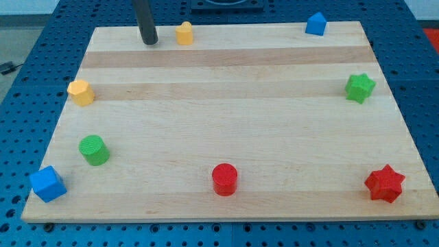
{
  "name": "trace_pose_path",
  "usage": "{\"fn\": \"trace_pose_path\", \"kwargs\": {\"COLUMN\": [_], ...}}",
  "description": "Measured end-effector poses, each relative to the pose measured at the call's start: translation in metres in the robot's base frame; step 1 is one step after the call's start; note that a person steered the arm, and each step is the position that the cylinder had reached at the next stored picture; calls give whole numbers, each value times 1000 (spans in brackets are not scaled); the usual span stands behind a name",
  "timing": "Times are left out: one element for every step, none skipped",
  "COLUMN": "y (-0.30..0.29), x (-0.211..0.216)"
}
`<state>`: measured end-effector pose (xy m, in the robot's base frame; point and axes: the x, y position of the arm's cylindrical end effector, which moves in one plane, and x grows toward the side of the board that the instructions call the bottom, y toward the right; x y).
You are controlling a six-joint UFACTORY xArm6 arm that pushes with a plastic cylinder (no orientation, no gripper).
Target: Push the heart to the top middle of the board
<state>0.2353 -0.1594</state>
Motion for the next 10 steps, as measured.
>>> {"fn": "trace_pose_path", "kwargs": {"y": [24,53,76,63,35,49,79,108,139,146], "x": [-4,-5,-7,-14,-44,-42,-37,-36,-36,-37]}}
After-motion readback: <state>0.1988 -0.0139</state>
